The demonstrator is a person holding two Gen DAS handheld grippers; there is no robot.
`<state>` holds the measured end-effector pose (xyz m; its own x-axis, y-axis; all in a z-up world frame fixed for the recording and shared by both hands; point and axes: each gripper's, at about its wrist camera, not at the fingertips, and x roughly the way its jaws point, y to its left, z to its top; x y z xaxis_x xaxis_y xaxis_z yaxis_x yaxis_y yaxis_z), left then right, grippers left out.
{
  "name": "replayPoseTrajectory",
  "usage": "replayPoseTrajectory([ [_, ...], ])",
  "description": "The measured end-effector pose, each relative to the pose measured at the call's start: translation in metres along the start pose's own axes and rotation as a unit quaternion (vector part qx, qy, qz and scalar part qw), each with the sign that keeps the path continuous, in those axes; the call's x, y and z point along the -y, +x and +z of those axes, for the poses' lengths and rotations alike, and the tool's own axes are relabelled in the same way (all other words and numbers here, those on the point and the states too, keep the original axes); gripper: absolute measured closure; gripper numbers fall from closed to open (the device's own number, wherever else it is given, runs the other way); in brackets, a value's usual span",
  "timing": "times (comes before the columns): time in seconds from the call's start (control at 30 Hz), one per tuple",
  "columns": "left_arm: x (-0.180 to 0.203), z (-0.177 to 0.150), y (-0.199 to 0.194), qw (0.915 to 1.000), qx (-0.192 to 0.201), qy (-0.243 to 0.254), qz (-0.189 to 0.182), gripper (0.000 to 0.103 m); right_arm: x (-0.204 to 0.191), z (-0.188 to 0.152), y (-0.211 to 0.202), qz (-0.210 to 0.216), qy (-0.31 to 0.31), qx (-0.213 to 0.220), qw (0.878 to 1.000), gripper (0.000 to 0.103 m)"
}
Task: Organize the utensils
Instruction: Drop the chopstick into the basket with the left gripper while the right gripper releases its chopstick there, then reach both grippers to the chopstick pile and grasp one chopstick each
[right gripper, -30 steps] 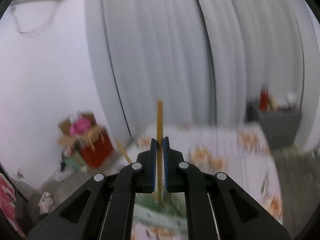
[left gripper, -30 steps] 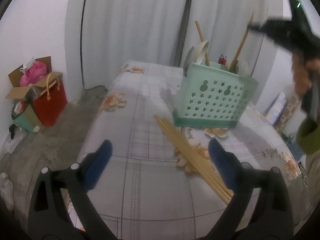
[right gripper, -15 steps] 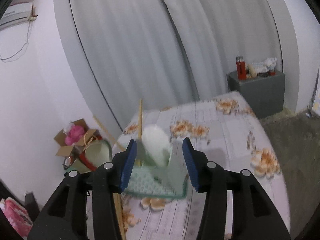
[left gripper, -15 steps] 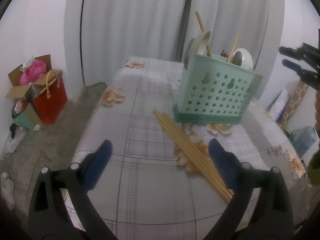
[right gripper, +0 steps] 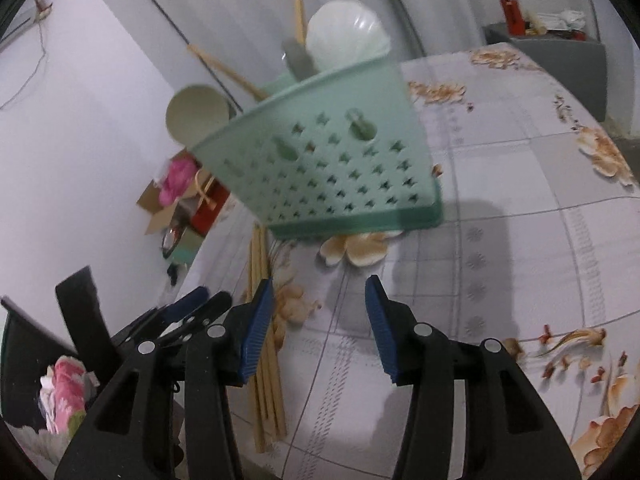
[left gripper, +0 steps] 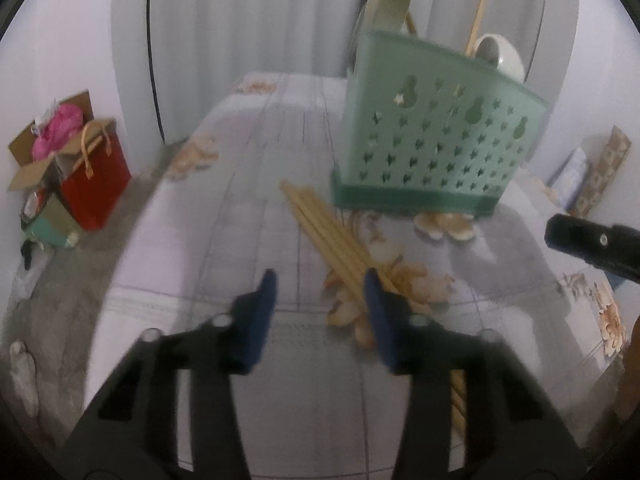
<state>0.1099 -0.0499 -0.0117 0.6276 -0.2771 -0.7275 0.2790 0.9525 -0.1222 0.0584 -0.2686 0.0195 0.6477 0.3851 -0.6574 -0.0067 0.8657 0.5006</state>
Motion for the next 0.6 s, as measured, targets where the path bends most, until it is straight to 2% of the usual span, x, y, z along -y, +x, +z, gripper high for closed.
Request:
replayPoseTrajectory([
  [0.23,-0.006,-0.002,0.008,0.9988,-0.018,-0.035,-0.028,0.065,0.002,-0.010,0.010,0.010,0.006,-0.020,1.000,0.056],
  [0.4,0.002,-0.004,0.014,0.9996,-0.021,-0.017,-0.011,0.067,0.002,-0.013,0.016,0.012,0.012,-0.033,0.999,0.056],
  [0.6,0.004,-0.004,0.014,0.9998,-0.014,-0.009,-0.010,0.072,0.000,-0.016,0.020,0.011,0.008,-0.039,0.999,0.056],
])
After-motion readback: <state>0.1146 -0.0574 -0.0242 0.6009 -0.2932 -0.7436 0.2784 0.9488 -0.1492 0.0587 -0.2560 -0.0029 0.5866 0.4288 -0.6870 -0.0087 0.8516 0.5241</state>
